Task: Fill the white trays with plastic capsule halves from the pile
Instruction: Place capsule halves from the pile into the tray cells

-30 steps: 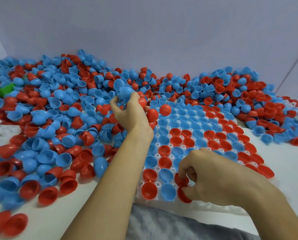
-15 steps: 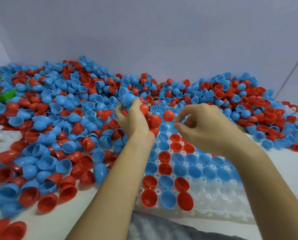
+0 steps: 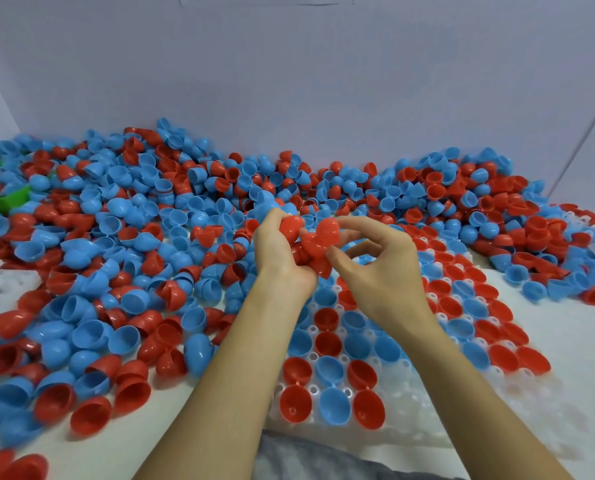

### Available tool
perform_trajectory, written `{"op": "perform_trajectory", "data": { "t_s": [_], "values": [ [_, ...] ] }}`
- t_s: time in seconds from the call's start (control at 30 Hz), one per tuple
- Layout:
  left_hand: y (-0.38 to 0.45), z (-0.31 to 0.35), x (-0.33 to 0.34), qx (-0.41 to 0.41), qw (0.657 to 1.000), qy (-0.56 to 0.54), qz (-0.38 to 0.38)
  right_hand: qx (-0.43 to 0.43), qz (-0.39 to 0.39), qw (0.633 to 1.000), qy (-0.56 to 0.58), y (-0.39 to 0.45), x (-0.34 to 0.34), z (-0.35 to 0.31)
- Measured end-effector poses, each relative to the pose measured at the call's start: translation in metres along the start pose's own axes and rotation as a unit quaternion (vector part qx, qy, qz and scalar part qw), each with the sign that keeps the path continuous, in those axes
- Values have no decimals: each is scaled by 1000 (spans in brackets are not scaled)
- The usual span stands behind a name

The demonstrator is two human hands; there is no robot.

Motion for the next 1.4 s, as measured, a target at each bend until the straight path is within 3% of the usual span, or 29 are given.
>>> {"op": "perform_trajectory", "data": {
  "t_s": [0.27,0.43,0.7,0.83,0.9,1.0,1.1,1.4],
  "values": [
    [-1,-5,7,-33,998,-16,-59,-103,44,992,-61,-3,0,-9],
    [-3,-5,8,-46,997,-40,-49,-157,62,981,-100,-3,-1,-12],
    [-7,-3,13,-20,998,-14,-66,-143,144,978,-38,-5,-13,-12],
    [-9,-5,9,-44,998,-31,-32,-102,188,977,15,-5,-26,-16],
    [-8,-4,6,-59,997,-34,-21,-86,152,985,9,-2,-36,-21],
    [-1,2,0,-53,998,-45,-11,-56,-29,992,-108,1,-48,-24],
    [1,4,-1,-54,997,-52,-7,35,-224,940,-256,-15,-56,-12],
    [2,4,-2,-38,998,-40,-3,161,-339,804,-462,-64,-46,6]
  ]
}}
Point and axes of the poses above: each hand's wrist, its own y-axis towards the middle knuckle, its own x-axis out of the palm, z = x × y, the point moved 6 cm from there along y, towards the middle knuckle, and after that the axes turned 12 degrees about x, right-handed, at the moved point
